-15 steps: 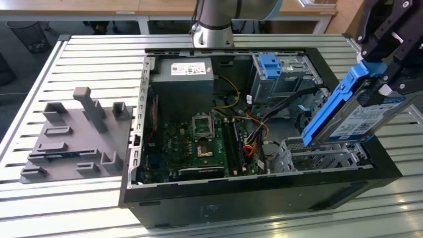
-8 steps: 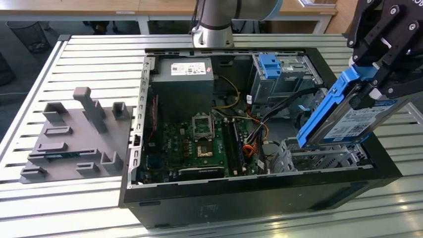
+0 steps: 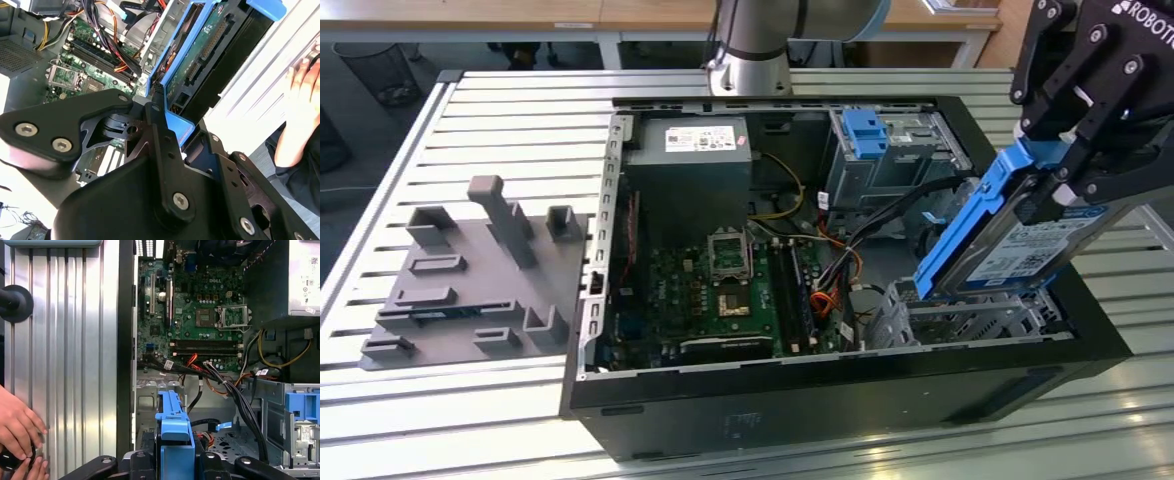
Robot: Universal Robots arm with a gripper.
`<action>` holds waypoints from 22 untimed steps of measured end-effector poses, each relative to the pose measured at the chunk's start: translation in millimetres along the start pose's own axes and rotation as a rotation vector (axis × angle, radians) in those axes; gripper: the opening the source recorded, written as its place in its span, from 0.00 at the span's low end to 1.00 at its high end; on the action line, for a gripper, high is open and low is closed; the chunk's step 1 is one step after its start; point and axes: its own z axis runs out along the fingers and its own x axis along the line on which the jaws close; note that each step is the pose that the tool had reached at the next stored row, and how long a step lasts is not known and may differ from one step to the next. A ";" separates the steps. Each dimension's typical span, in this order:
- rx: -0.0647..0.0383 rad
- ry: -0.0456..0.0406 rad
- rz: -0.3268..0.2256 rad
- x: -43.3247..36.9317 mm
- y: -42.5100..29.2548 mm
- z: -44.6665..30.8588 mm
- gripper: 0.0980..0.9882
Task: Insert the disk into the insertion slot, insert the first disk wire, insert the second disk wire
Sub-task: 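Insert the disk into the insertion slot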
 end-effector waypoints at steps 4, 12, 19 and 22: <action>0.000 0.0000 0.000 -2.1 0.0 3.0 0.30; 0.000 0.0000 0.000 -5.3 0.0 9.3 0.30; 0.000 0.0000 0.000 -8.7 0.0 13.9 0.30; 0.000 -0.0002 0.000 -8.9 0.0 16.0 0.30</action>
